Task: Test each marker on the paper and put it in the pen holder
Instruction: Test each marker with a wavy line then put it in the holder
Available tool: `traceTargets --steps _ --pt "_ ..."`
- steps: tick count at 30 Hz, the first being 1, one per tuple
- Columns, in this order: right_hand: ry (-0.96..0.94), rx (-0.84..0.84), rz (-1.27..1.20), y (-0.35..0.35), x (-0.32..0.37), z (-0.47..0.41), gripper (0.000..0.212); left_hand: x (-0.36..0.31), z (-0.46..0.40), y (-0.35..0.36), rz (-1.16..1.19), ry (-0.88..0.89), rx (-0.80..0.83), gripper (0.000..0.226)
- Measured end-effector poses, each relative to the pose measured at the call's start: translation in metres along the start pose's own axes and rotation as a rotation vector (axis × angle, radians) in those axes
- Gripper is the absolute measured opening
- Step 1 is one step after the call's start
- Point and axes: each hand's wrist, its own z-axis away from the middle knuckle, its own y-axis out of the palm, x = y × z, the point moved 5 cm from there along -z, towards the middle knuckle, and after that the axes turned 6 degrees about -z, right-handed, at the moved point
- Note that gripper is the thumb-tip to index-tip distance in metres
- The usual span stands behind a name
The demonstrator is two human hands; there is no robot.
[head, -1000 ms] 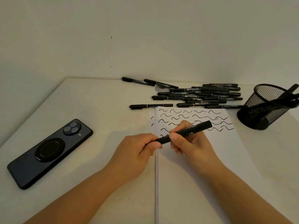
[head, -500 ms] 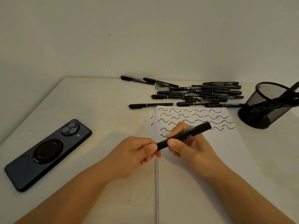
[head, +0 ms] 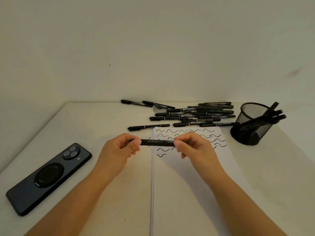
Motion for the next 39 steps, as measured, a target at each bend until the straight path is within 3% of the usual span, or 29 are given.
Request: traceTargets --steps 4,8,11,14,19,23,30,39 --pt "-0.075 0.126 0.464 -0.008 0.018 0.001 0.008 -0.041 -0.007 0.007 -0.230 0.203 -0.015 0.016" --pt "-0.269 0.185 0.769 -0.017 0.053 -0.001 0.010 -0.095 -0.009 0.036 -0.388 0.425 -0.005 0.017" --pt "-0.400 0.099 0.806 -0.037 0.078 -0.005 0.010 -0.132 -0.013 0.062 -0.452 0.554 -0.008 0.023" --pt "-0.399 -0.032 0.774 -0.069 0.092 -0.013 0.008 -0.160 -0.025 0.087 -0.382 0.615 0.030 0.021" --pt "-0.364 -0.450 0.592 -0.149 0.117 -0.027 0.013 -0.164 -0.093 0.135 -0.462 0.481 0.129 0.010" --pt "-0.360 -0.577 0.563 -0.190 0.125 -0.027 0.030 -0.137 -0.155 0.171 -0.725 0.343 0.224 0.020" --pt "-0.277 -0.544 0.667 -0.213 0.100 -0.032 0.065 -0.100 -0.204 0.229 -1.053 0.282 0.425 0.036" --pt "-0.248 -0.442 0.817 -0.208 0.077 -0.042 0.045 -0.083 -0.221 0.252 -1.096 0.255 0.365 0.024"
